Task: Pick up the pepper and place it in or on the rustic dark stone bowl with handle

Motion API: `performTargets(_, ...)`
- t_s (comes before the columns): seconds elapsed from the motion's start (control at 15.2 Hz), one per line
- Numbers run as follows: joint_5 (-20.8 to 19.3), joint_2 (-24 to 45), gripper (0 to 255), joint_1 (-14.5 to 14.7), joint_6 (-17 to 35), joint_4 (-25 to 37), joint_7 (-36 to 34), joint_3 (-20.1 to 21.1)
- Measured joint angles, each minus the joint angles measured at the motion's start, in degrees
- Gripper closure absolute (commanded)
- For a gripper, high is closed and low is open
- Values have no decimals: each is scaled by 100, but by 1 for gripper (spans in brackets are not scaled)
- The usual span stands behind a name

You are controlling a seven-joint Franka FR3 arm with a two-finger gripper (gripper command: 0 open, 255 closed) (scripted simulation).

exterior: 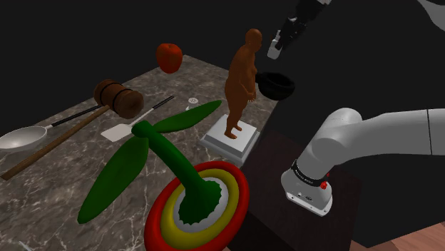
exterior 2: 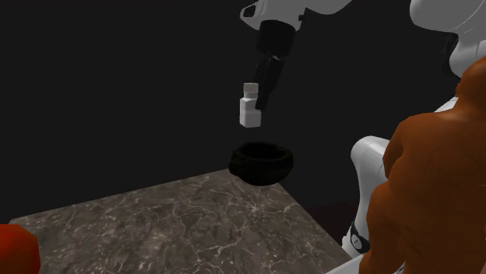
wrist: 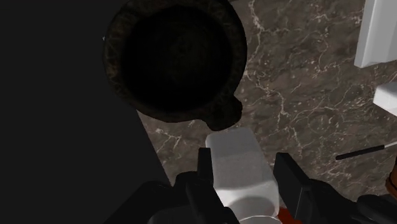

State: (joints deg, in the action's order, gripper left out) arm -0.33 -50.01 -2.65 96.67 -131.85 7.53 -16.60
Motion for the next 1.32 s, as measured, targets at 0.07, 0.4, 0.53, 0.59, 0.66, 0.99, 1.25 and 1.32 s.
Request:
performTargets(0.07, -64, -91, 255, -48, -110, 16, 96, -89)
performTargets(0.4, -236, -365, 255, -182, -79, -306, 330, -308)
performTargets(0.53, -262, -436, 255, -211, 33, -494, 350, -329)
performTargets(0.59, -282, -465, 255, -227, 101, -593, 371, -353)
performTargets(0.66, -300, -508, 255, -246, 152, -689, 387, -369)
performTargets(0.99, -362, -609, 255, -301, 465, -1109, 434, -434)
performTargets(1.25, -392, -649, 255, -327, 619, -1305, 456, -467)
performTargets(1.32, -392, -650, 255, -327, 624, -1311, 455, -466)
